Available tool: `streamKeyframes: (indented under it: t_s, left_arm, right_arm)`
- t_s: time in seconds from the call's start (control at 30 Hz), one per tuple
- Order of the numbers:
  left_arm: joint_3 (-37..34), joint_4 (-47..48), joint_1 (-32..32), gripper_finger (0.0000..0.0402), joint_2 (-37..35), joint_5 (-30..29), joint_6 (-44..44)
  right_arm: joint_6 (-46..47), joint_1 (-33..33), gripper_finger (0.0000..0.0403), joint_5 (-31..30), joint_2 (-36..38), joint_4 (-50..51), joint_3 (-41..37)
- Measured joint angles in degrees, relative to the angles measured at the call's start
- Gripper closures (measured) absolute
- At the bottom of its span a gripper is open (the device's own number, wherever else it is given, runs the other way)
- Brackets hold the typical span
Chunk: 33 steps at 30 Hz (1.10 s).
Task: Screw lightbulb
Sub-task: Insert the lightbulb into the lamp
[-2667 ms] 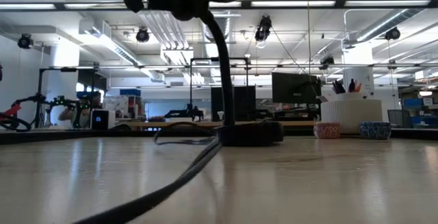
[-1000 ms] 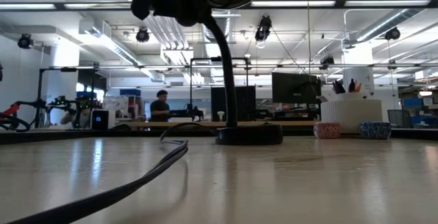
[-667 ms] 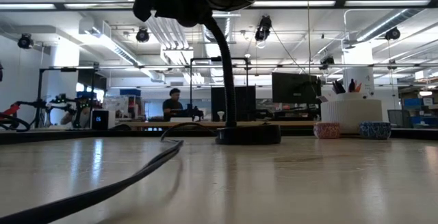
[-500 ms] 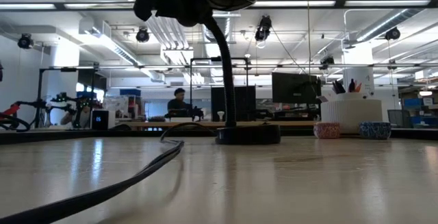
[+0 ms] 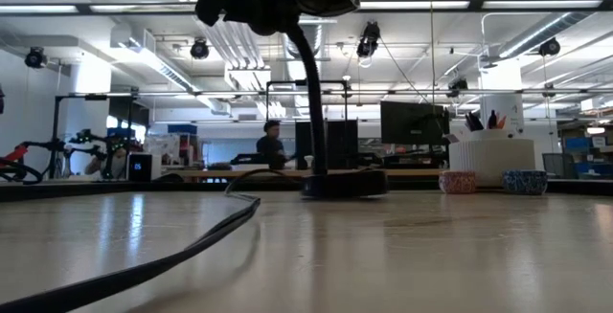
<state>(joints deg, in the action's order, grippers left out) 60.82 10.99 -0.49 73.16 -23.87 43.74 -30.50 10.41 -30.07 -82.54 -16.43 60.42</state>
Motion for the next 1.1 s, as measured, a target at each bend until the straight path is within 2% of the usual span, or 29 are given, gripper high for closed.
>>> streamKeyframes:
  t_s: [0.43,0.73,1.1]
  left_arm:
    - [0.0,-0.43,-1.98,0.0146,-0.02,0.97,0.6]
    - [0.0,-4.99,-2.03,0.0146,-0.26,-0.39,0.33]
    - [0.0,-7.28,-2.04,0.0146,-0.34,-2.4,0.88]
  right_arm:
    - [15.79,-0.58,0.0194,0.33,0.07,0.13,-0.09]
    - [23.04,-0.69,0.0194,-2.65,0.15,-0.81,-0.09]
    - [45.23,-1.22,0.0194,-5.84,0.07,-2.53,0.22]
